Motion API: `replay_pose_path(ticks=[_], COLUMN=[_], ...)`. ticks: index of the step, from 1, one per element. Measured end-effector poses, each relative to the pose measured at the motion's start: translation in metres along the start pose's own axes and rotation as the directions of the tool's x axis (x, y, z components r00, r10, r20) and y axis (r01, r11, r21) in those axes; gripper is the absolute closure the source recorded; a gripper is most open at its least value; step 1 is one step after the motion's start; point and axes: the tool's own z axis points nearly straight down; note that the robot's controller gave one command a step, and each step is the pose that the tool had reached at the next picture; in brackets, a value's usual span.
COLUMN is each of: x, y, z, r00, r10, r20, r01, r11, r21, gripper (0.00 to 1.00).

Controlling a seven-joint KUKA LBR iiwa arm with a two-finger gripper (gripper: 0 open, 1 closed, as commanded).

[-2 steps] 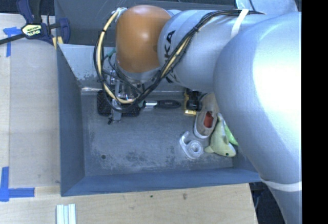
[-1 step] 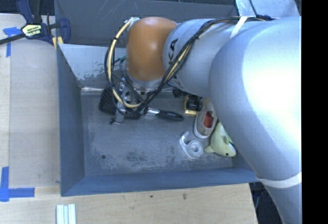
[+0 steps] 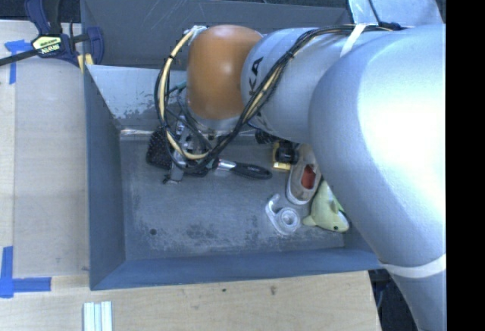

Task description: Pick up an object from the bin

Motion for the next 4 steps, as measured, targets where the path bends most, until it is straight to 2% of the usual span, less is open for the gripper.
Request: replay_pose_path(ticks=[1,2,3,4], x=[-0.003,-0.003,-0.002,-0.002], y=[0.017,0.017,0.026,0.026], z=[-0.036,-0.036,-0.114,-0.114], r00=[1.000,1.000,1.000,1.000], r10=[-0.001,0.000,0.002,0.003], r20=[0.001,0.001,0.001,0.001], r01=[0.001,0.000,-0.002,-0.003], r11=[1.000,1.000,1.000,1.000], r21=[0.000,-0.001,0.000,0.000], gripper=[1.00,1.00,1.00,1.00])
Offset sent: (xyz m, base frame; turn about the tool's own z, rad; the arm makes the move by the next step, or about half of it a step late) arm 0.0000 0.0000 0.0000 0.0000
